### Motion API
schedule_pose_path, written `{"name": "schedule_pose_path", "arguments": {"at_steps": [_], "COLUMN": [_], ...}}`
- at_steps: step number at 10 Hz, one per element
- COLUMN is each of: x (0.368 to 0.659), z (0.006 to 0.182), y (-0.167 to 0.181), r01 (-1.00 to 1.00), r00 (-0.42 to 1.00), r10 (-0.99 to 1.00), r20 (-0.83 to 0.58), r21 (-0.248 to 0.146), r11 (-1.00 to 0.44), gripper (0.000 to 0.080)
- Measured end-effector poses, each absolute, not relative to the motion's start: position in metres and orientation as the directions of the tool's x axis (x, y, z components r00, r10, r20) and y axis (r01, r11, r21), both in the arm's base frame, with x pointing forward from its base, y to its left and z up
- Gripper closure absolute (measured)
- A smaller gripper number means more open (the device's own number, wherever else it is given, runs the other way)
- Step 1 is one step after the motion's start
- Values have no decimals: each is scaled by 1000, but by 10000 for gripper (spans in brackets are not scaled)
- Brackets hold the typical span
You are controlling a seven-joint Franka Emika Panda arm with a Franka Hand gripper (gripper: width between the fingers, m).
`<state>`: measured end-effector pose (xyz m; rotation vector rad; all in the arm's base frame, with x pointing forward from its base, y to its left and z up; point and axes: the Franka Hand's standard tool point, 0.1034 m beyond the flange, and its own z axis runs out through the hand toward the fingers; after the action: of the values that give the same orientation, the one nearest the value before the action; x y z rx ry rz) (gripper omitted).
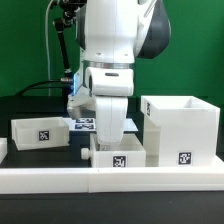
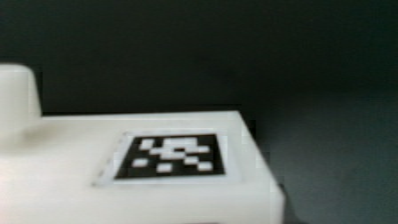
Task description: Assemble drawer
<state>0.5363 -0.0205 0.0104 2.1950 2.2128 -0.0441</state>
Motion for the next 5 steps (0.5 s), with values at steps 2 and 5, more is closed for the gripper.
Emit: {"name": "schedule_pose_path", "arguments": {"at_steps": [2, 5], "x": [539, 541], "z": [11, 10], "y": [-13, -9], "r01": [999, 998], "r00": [-50, -55], "r10": [998, 997], "r20": [-47, -47], "r21": [2, 9], "r11": [50, 55], "gripper": [758, 758]}}
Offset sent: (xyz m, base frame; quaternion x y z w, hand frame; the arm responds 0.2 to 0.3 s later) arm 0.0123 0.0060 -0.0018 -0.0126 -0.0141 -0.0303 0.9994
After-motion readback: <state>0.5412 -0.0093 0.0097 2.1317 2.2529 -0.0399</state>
